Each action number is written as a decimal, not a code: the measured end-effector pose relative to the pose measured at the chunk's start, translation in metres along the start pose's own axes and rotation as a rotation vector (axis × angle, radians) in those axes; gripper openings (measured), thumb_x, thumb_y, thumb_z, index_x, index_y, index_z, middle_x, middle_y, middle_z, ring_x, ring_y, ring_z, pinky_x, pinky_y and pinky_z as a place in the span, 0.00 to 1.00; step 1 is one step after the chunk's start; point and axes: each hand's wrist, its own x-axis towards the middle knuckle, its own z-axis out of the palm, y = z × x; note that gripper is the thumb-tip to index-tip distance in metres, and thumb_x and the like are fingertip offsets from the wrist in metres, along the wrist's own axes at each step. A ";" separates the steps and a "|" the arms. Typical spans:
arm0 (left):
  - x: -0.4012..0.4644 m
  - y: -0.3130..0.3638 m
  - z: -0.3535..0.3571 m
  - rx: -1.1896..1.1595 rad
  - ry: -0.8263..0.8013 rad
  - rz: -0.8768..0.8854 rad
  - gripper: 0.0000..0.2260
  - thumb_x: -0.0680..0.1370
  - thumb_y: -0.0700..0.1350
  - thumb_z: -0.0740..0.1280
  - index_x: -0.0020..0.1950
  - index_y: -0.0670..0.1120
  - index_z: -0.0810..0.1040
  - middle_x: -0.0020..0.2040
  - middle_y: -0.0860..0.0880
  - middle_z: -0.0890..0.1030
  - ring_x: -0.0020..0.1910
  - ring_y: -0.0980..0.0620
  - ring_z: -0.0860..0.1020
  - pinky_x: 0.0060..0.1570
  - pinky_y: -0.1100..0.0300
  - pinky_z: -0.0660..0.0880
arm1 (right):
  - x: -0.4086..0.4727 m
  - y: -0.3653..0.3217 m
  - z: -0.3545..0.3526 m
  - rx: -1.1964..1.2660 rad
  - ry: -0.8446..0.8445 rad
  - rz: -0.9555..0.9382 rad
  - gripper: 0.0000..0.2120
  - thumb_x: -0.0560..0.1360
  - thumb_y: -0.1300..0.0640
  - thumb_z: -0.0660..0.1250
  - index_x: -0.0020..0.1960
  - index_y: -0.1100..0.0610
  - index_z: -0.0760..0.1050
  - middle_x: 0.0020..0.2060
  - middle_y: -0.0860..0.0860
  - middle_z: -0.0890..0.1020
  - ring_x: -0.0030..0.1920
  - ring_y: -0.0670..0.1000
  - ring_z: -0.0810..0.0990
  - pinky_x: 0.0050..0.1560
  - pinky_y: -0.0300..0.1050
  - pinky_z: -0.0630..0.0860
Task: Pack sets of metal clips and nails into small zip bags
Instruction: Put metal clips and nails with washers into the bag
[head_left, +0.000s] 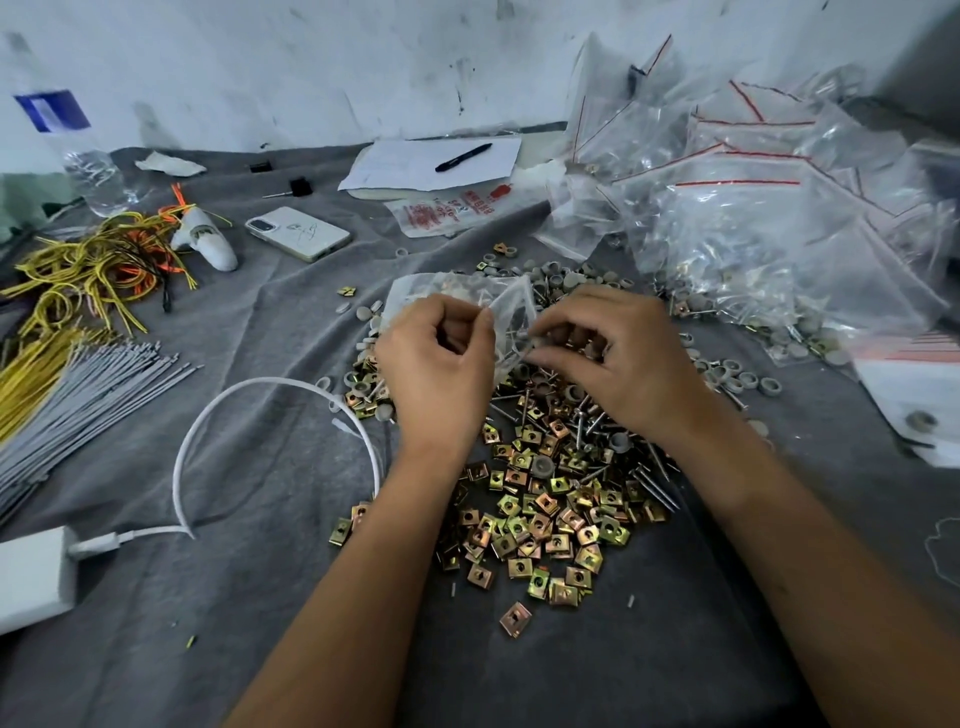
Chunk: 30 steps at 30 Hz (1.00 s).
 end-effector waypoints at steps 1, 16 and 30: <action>0.000 0.000 0.001 0.018 -0.011 0.013 0.04 0.76 0.42 0.75 0.41 0.47 0.84 0.33 0.55 0.80 0.32 0.58 0.77 0.34 0.65 0.72 | 0.000 -0.003 0.002 -0.009 0.053 -0.025 0.10 0.74 0.54 0.78 0.53 0.56 0.84 0.46 0.47 0.83 0.46 0.43 0.80 0.50 0.33 0.75; 0.000 0.003 0.002 -0.012 -0.016 -0.028 0.04 0.76 0.41 0.75 0.41 0.45 0.84 0.34 0.53 0.82 0.32 0.56 0.81 0.35 0.62 0.77 | 0.003 -0.012 0.003 -0.044 0.117 -0.063 0.06 0.73 0.57 0.79 0.47 0.58 0.85 0.43 0.48 0.85 0.45 0.46 0.82 0.49 0.42 0.79; 0.003 0.006 0.001 -0.076 0.032 -0.170 0.07 0.77 0.41 0.75 0.39 0.48 0.83 0.31 0.55 0.81 0.28 0.62 0.76 0.31 0.68 0.71 | -0.003 -0.003 -0.014 0.105 -0.744 0.053 0.11 0.67 0.37 0.79 0.48 0.36 0.84 0.47 0.37 0.75 0.56 0.40 0.70 0.59 0.37 0.65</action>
